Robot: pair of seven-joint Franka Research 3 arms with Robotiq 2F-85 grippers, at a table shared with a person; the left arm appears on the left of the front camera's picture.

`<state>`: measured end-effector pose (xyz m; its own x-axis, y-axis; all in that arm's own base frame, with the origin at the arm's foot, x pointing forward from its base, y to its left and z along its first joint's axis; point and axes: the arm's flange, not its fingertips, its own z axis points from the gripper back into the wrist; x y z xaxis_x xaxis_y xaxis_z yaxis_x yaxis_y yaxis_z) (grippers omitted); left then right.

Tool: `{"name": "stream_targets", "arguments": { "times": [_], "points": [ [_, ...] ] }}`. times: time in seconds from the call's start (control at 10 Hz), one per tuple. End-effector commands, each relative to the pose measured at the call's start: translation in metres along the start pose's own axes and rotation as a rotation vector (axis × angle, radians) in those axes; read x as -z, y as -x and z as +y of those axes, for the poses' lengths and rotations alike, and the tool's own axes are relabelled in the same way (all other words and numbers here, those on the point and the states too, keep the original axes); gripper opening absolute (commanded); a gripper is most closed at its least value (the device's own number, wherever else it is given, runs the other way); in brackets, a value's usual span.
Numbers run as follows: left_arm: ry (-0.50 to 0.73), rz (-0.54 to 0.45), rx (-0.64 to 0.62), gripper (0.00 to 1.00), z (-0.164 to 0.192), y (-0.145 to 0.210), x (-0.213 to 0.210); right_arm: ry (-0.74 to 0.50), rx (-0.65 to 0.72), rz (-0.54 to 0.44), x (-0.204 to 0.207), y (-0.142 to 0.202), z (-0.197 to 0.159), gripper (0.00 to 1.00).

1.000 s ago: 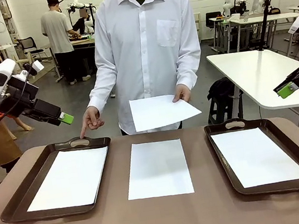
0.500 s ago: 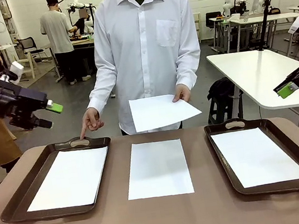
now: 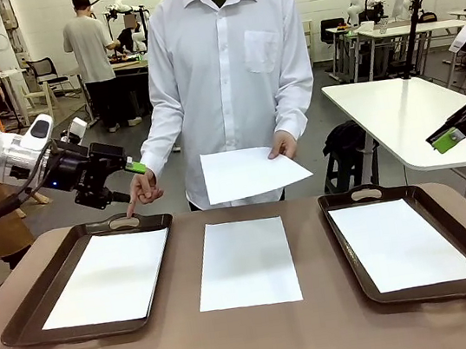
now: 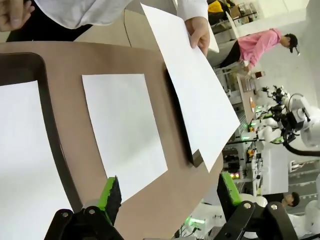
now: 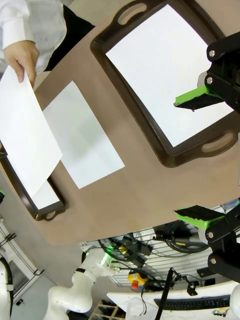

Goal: Sort the A4 documents.
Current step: Receive the A4 Paper.

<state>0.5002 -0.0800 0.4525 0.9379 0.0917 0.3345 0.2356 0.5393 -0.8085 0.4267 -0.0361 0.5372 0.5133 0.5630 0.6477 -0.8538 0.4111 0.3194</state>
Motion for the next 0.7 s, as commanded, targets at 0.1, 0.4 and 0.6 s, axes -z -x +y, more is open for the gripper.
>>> {"name": "stream_targets", "arguments": {
  "times": [0.1,0.4,0.6],
  "points": [
    [0.069,-0.013,-0.096,1.00,0.005,-0.019,0.019,-0.001,-0.008,-0.002,0.000,0.001,0.001,1.00],
    [0.099,0.042,-0.114,1.00,0.004,-0.036,0.056,-0.001,-0.008,-0.002,0.000,0.001,0.001,1.00],
    [0.128,0.051,-0.135,1.00,0.005,-0.049,0.077,-0.001,-0.008,-0.002,0.000,0.001,0.001,1.00]
  ]
}}
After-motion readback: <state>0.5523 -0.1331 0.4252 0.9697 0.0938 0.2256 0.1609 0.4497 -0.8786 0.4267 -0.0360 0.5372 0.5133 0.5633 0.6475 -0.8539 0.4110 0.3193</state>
